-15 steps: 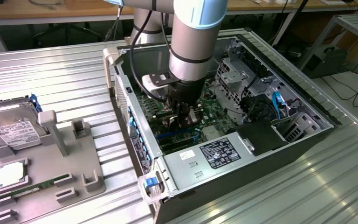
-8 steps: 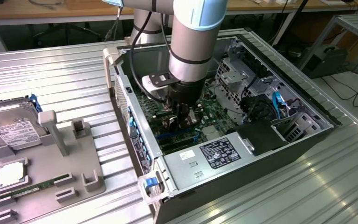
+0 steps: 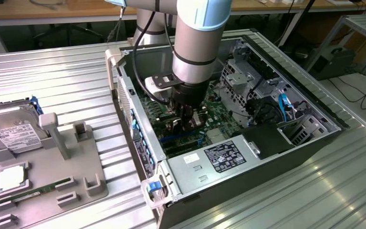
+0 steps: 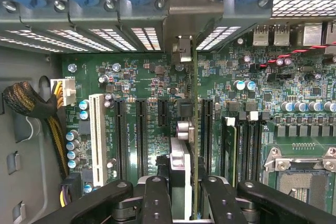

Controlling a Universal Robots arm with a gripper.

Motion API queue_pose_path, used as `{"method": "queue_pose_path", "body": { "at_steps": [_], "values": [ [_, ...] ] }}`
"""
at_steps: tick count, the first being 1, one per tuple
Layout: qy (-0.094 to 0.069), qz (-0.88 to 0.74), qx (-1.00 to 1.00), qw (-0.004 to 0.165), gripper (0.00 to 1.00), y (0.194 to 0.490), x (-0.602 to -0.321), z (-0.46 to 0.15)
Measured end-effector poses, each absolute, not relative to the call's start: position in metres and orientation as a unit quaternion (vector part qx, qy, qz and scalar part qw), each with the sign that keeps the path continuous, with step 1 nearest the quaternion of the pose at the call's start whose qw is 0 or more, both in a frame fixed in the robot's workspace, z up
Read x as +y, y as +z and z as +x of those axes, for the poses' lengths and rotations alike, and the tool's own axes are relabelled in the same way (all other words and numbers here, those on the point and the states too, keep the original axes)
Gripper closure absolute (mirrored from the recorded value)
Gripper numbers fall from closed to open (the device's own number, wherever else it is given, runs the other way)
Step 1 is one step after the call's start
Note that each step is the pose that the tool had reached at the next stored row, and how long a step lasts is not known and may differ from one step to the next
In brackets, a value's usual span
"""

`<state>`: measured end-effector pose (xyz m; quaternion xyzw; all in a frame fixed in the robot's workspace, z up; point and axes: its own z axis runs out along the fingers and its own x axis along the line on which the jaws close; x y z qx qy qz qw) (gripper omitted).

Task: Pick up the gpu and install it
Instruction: 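Insert the gpu into the slot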

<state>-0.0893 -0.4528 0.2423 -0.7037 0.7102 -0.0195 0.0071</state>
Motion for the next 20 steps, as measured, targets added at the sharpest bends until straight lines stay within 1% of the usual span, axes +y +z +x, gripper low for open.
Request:
{"method": "queue_pose_path", "body": {
  "at_steps": [20],
  "values": [
    [-0.019,-0.704,0.71,0.008,0.72,0.2427,-0.4503,-0.0897]
  ]
}}
